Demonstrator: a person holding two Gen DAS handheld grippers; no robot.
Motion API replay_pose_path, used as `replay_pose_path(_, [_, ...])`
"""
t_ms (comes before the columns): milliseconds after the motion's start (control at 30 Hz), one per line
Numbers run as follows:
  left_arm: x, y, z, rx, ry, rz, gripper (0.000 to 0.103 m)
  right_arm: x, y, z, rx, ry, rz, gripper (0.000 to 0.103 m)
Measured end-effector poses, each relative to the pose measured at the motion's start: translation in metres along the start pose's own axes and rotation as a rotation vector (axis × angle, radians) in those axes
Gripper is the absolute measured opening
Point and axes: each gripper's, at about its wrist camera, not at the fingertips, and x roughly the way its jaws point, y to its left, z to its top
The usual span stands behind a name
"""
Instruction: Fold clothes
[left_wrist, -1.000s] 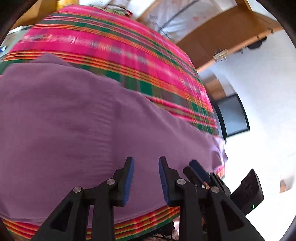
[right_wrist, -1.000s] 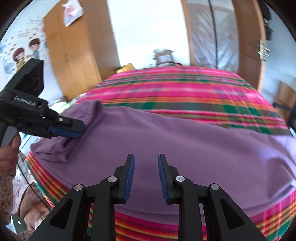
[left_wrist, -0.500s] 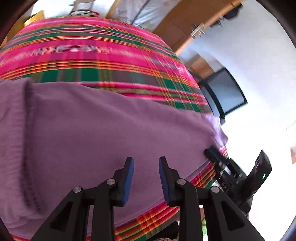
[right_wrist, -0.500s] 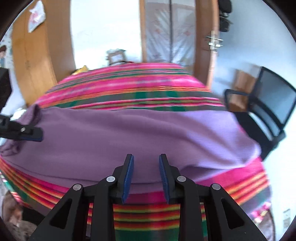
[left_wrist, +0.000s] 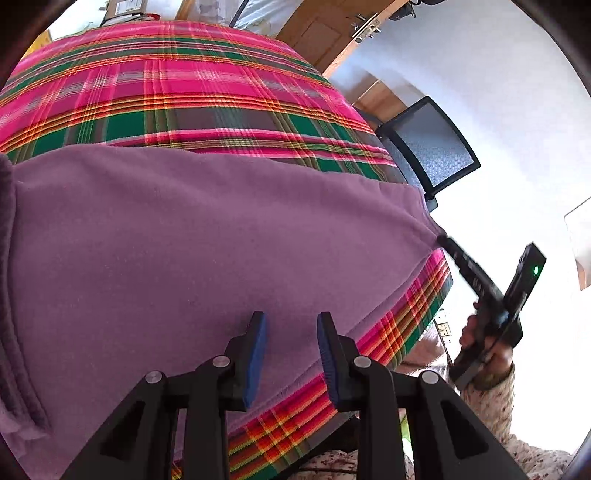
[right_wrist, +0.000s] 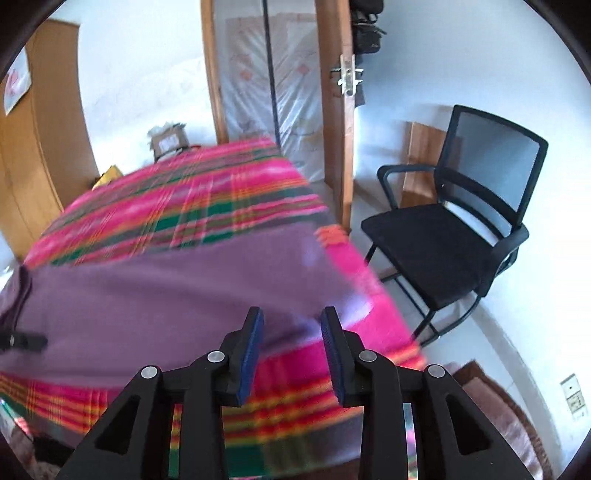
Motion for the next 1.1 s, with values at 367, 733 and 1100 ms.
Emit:
replay_pose_path(367, [0.011, -0.008, 0.014, -0.007, 0.038, -0.027, 0.029, 0.049, -0.03, 0.046, -0.014, 0.072, 0.083, 0.037])
replay_pose_path(733, [0.022, -0.009, 0.028, -0.032, 0.051, -0.054, 0.031, 0.076, -0.017, 0.048, -0.101, 0.109, 0.131, 0.036])
replay_pose_path(1100, [0.026, -0.011, 0.031, -0.01, 0.046, -0.067, 0.032, 0.066, -0.012, 0.049, -0.171, 0.058, 0.142, 0.01])
